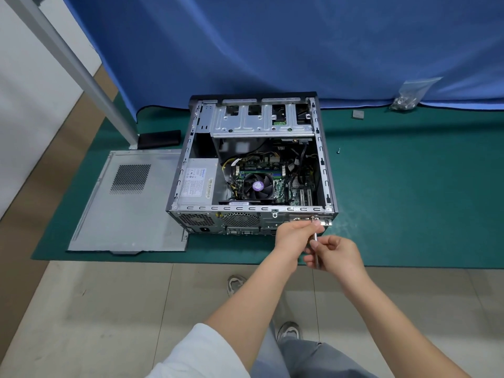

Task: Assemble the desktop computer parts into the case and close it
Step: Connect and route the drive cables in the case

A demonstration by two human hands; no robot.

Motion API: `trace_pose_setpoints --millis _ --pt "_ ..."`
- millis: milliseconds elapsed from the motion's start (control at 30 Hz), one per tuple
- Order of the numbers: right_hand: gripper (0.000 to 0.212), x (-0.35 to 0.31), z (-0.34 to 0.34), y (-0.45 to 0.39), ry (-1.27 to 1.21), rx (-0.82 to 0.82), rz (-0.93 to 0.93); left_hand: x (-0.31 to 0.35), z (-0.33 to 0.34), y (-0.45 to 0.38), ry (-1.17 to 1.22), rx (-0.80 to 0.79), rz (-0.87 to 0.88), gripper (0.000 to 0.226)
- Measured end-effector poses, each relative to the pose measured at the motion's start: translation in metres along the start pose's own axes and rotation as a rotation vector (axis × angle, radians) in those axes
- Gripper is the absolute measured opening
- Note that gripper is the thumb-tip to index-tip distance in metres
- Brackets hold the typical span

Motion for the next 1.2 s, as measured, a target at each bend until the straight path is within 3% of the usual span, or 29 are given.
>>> trace_pose_setpoints --millis 100,233,333,467,567,667,800,1000,1200 --pt "0.020 -0.001 0.002 0.001 -0.002 -0.031 0.008 -0.001 -0.001 -0.002 -0.024 0.017 -0.006 0.019" --pt "0.007 -0.006 0.003 0.007 0.040 -0.098 0.040 0.003 -0.004 -0.005 -0.043 0.044 0.025 0.020" --pt "0.019 -0.007 -0.002 0.010 0.038 -0.056 0.050 0.003 -0.004 -0.007 -0.081 0.059 0.041 0.027" --pt "0.012 -0.007 0.002 0.008 0.038 -0.075 0.066 0.000 -0.002 -0.006 -0.047 -0.077 -0.038 0.018" --pt "0.019 -0.007 0.005 0.006 0.054 -0.104 0.076 -0.003 -0.004 -0.008 0.002 -0.145 -0.082 0.009" --pt "0.011 -0.008 0.004 0.008 0.040 -0.123 0.075 -0.001 -0.004 -0.007 0.043 -0.102 -0.071 0.004" --pt "0.010 -0.009 -0.001 0.008 0.015 -0.072 0.062 0.000 -0.003 -0.006 -0.007 -0.051 -0.029 0.018" --pt "0.024 -0.011 0.004 0.009 0.016 -0.111 0.088 0.004 -0.004 -0.001 -0.096 -0.106 -0.050 0.010" --pt "0.012 -0.013 0.000 0.012 -0.003 -0.059 0.068 0.006 -0.005 -0.003 -0.173 0.041 0.049 0.016"
Point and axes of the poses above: each hand's wrist, its own y-axis away from the middle knuckle, its own z-axis out of the palm, x = y × z, the point moved 4 cm from there along -y, towards the middle knuckle, and after that the axes turned 2 degrees about y, right-handed, at the moved point
